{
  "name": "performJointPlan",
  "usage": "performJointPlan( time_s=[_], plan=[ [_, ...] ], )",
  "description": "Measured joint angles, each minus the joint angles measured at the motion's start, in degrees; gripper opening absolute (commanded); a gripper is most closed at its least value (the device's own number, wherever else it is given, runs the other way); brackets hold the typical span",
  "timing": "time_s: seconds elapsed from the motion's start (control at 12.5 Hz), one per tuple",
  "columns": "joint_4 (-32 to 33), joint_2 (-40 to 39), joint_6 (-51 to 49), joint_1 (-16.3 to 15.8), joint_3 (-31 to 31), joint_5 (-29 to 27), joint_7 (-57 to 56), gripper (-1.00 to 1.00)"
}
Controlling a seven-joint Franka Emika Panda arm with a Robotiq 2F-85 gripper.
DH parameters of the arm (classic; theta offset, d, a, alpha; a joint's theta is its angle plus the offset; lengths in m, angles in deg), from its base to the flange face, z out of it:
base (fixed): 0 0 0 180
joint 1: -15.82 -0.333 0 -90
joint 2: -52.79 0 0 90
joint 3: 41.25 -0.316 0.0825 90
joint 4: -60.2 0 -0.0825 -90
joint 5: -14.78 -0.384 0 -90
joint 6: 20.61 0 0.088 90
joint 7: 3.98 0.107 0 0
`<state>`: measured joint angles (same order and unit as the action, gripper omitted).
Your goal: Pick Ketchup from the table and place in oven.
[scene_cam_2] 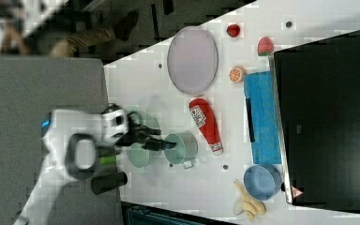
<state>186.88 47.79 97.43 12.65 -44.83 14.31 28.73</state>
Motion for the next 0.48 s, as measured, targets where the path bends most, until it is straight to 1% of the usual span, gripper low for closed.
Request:
performJointPlan(
  time_s=[0.24,0.32,0.48],
  plan=[
    [1.3,-5.8,7.2,0.3,-0.3,0.4,-11.3,1.0],
    [2.0,-6.3,11.0,0.3,-0.5,1.0,-14.9,1.0],
    [2.1,-6.7,15.4,0.1,-0.4,2.1,-21.9,1.0]
  ],
)
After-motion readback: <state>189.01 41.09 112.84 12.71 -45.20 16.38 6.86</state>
